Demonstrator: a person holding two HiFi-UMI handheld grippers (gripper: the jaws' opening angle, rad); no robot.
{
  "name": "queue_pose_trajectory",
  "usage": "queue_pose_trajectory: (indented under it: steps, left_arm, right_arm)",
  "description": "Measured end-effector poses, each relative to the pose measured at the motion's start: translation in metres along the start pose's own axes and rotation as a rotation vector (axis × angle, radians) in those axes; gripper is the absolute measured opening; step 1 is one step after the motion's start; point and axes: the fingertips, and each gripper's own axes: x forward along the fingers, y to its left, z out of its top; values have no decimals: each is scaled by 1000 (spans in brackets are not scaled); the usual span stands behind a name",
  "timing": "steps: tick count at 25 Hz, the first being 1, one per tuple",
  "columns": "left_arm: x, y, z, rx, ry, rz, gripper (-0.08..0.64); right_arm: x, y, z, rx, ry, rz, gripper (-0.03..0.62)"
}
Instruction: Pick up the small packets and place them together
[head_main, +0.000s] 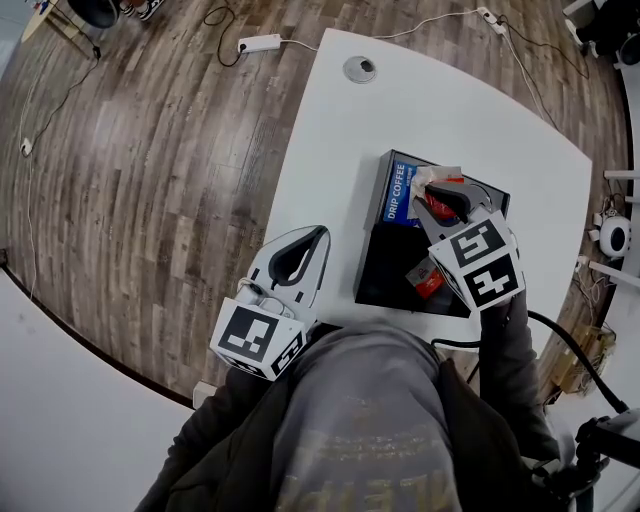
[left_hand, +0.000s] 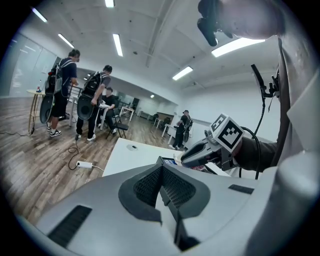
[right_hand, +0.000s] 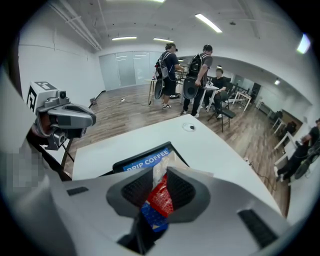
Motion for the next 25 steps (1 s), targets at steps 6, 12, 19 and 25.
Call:
queue_pose_trajectory:
  steps: [6, 12, 19, 25]
  left_arm:
    - [-4, -8, 5, 19, -8, -9, 3]
    - [-14, -19, 7, 45, -25, -19, 3]
    - [-23, -39, 8, 78, -45, -47, 3]
    - [-19, -66, 5, 112, -37, -109, 3]
  right_arm:
    - [-11, 3, 0, 6, -24, -13, 123]
    - [-31, 4, 0, 15, -69, -65, 123]
    - [-67, 9, -3, 15, -126, -133, 123]
    - [-89, 15, -29, 55, -142, -166, 123]
